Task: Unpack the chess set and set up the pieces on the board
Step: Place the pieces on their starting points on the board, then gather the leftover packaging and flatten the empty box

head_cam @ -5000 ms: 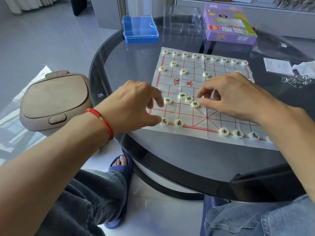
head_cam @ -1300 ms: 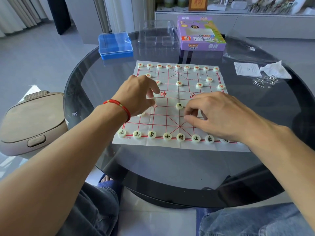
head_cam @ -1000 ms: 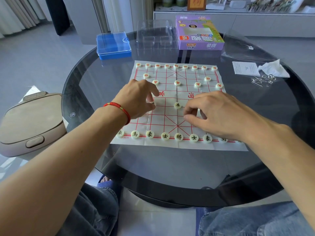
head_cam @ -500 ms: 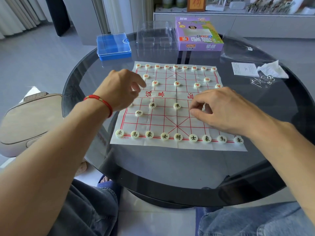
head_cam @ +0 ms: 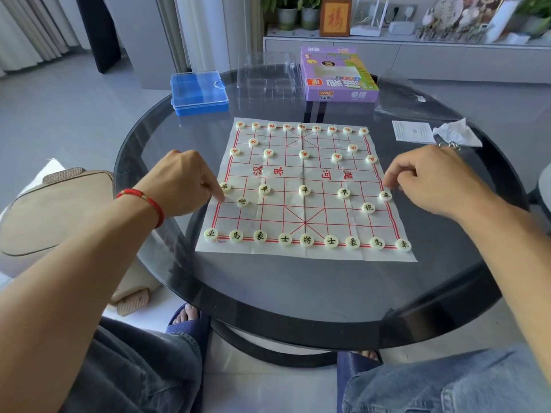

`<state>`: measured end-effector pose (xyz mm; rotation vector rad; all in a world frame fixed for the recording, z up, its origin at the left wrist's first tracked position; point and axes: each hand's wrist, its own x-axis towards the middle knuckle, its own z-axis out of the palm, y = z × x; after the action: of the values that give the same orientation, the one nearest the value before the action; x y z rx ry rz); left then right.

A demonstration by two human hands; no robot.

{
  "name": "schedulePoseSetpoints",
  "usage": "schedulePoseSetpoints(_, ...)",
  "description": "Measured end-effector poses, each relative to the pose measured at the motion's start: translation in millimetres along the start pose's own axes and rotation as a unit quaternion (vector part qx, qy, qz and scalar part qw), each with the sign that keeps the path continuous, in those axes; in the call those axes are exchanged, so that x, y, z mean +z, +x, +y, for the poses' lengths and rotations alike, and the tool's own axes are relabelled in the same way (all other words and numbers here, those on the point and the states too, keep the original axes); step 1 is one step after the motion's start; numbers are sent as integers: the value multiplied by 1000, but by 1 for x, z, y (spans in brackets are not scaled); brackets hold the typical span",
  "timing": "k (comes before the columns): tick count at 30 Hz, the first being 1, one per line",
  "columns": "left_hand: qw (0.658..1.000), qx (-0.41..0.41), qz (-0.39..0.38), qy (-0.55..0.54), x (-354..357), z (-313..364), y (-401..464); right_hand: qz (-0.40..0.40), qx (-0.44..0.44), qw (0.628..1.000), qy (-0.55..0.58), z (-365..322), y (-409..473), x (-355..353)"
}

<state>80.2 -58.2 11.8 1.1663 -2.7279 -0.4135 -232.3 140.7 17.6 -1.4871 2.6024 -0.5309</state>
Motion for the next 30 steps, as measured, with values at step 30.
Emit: schedulePoseSetpoints(30,995,-44,92,-22,12,43,196,92,-70,981,154,-28,80,36)
